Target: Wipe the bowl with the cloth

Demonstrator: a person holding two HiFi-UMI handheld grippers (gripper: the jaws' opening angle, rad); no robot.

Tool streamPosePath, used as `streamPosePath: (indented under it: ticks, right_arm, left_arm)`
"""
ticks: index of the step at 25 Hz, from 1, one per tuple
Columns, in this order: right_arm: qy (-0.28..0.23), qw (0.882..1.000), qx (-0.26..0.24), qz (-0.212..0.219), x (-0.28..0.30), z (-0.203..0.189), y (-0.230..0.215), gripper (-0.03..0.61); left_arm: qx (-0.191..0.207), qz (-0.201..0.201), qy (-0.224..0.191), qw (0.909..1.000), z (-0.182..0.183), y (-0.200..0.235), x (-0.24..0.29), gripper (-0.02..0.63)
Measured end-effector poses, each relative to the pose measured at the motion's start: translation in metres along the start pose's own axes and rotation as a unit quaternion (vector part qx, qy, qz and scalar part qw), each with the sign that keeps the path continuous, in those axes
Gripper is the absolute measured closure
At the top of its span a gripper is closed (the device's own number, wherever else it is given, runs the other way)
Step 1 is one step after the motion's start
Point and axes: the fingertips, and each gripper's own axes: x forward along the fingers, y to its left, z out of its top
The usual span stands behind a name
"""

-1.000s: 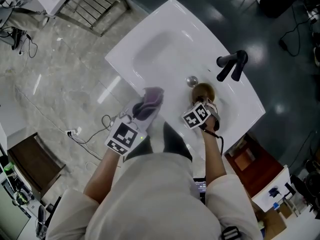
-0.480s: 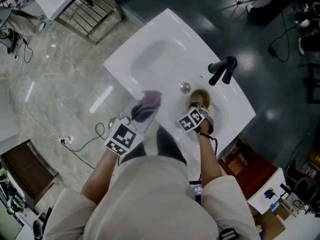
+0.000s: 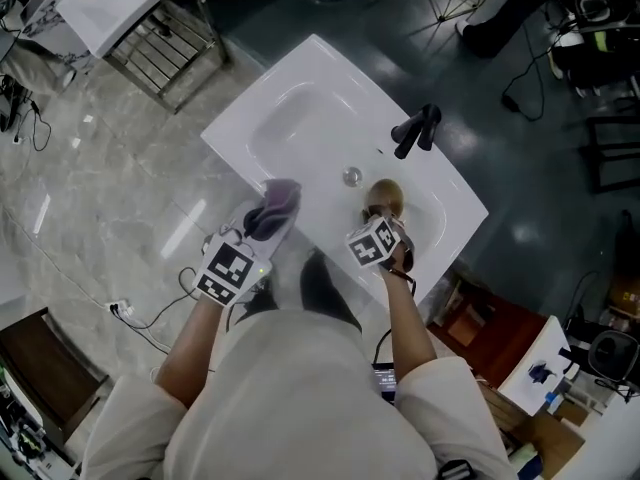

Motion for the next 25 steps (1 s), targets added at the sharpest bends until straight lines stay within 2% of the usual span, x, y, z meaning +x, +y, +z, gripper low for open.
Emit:
streamPosePath:
  ticks: [4,11,21,25]
  right_arm:
    - [-0.052,0.997,0.053,0.009,-0.043,0.016,0.013,0.555]
    - [-0.148,0.979,0.133,0.032,-0.122,0.036,0.035,0.557]
    - [-0.240,0.955,0.175,-0.004,-0.223,0.050,0.049,0.557]
    - [-0.277,0.942,0.191,0.004,-0.260,0.044,0.060,0.557]
  left_arm:
    - [0.003,0.001,-0.024,0.9997,0.005,-0.006,-0.022,0.546]
    - [0.013,-0.010,-0.062,0.9979,0.023,-0.028,-0.054,0.546]
    - [0.042,-0.039,-0.100,0.9933,0.048,-0.050,-0.088,0.546]
    - [0.064,-0.061,-0.126,0.9881,0.068,-0.071,-0.100,0.546]
